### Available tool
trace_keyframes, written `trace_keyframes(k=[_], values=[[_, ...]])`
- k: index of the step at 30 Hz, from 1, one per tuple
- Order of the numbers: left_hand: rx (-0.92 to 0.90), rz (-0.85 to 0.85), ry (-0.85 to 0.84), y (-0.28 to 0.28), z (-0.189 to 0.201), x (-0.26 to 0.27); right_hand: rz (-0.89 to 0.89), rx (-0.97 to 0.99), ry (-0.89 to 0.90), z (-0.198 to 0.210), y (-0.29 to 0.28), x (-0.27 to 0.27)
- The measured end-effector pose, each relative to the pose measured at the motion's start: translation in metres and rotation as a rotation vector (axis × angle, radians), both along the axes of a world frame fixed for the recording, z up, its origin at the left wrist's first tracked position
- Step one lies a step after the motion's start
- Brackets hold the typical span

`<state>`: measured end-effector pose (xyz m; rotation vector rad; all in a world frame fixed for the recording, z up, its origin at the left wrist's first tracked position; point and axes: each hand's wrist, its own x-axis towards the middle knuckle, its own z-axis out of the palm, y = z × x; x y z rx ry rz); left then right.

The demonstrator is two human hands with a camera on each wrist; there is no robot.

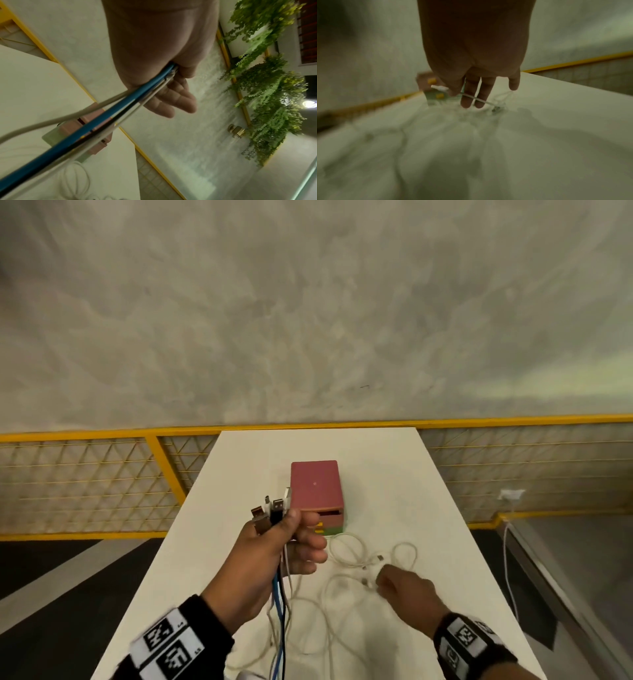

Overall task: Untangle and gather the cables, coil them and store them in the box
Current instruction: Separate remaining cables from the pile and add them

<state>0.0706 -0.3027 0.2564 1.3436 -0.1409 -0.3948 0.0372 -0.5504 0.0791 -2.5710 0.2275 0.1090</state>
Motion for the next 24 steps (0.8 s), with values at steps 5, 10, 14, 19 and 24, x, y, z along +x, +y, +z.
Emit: trace_keyframes(k=[5,10,14,19,24], values=[[0.047,-0.021,0.081,-0.019,-0.018,-0.006,-0.348,0.866,-0.341,0.089,0.024,0.0],[0.028,-0.072,0.194,-0.044,-0.017,-0.017,-0.355,1.101,-0.448,0.151,0.055,-0.013],[-0.06,-0.065,0.196,-0.062,-0.006,-0.026,-0.337,1.061,-0.472,0.169,0.078,-0.03],[-0.12,-0.096,0.169,-0.068,-0.003,-0.034,-0.338,0.984,-0.528,0.174,0.085,-0.038],[-0.088,-0.122,0.124,-0.065,-0.002,-0.036,-0.219,0.848,-0.5,0.177,0.08,-0.044]])
